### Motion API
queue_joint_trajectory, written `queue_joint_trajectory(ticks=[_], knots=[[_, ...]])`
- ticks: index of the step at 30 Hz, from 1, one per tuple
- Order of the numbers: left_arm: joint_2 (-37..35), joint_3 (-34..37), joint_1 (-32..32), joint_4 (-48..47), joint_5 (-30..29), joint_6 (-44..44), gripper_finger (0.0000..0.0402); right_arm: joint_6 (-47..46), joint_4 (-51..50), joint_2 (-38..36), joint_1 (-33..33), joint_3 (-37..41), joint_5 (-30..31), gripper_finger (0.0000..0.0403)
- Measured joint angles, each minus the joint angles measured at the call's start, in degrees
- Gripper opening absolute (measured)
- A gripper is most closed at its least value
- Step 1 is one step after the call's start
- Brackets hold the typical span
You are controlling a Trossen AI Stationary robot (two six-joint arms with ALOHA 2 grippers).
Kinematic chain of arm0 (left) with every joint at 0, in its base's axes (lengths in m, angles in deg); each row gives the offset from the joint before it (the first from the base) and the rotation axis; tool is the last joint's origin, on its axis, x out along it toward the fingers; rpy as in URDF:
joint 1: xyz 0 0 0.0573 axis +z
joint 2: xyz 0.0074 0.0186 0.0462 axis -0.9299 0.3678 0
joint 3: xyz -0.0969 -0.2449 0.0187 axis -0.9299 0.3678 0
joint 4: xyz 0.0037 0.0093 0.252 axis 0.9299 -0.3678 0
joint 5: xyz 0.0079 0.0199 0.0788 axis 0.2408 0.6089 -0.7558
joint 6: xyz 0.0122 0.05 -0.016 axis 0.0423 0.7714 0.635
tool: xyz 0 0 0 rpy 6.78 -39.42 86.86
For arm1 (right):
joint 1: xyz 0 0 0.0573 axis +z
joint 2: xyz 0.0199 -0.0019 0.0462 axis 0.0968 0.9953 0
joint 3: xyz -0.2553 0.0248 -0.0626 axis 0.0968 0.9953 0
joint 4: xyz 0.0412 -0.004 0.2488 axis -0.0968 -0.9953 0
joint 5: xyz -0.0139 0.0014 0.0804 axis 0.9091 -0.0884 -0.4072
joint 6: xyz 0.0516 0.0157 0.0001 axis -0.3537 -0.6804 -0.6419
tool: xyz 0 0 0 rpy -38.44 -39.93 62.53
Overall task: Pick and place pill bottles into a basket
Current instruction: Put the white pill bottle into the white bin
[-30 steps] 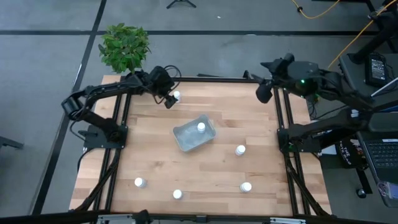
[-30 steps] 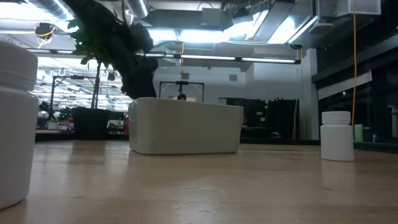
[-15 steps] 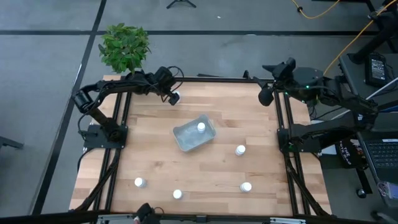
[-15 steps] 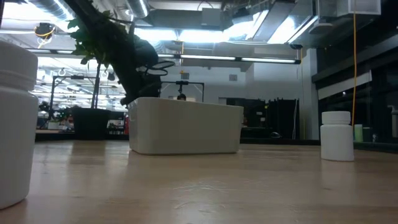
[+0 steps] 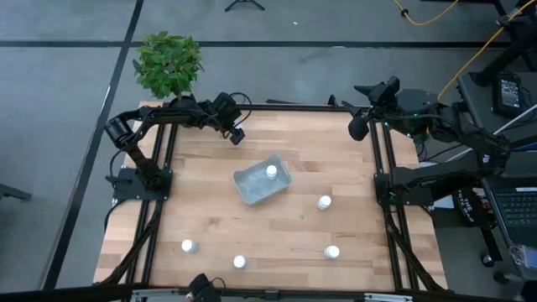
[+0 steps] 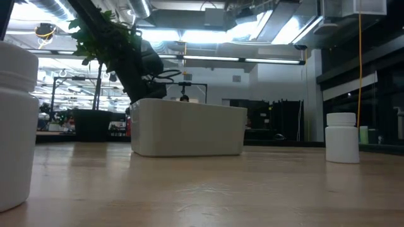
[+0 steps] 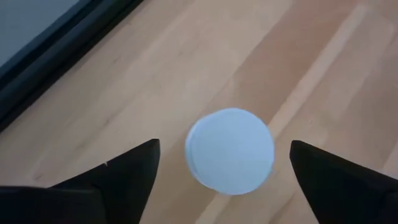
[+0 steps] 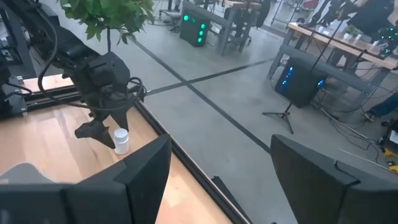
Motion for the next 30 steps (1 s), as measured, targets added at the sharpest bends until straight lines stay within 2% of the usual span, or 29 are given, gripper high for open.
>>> queue_joint_trajectory(ticks=[5, 13, 22, 30], knots=[[0.0, 0.0, 0.0, 0.0, -1.3, 0.0, 0.0292, -0.5, 0.0, 0.0, 0.0, 0.0, 0.0, 0.0275], [-0.1, 0.0, 0.0, 0.1, -0.6, 0.0, 0.0159, -1.7, 0.0, 0.0, 0.0, 0.0, 0.0, 0.0275], [-0.2, -1.3, -1.1, -1.4, -0.3, -0.2, 0.0149, -3.1, 0.1, 0.1, 0.0, 0.0, 0.0, 0.0275], [-0.1, -12.9, -6.4, -11.1, -0.7, 4.9, 0.0149, -3.1, 0.1, 0.1, 0.0, 0.0, 0.0, 0.0275]])
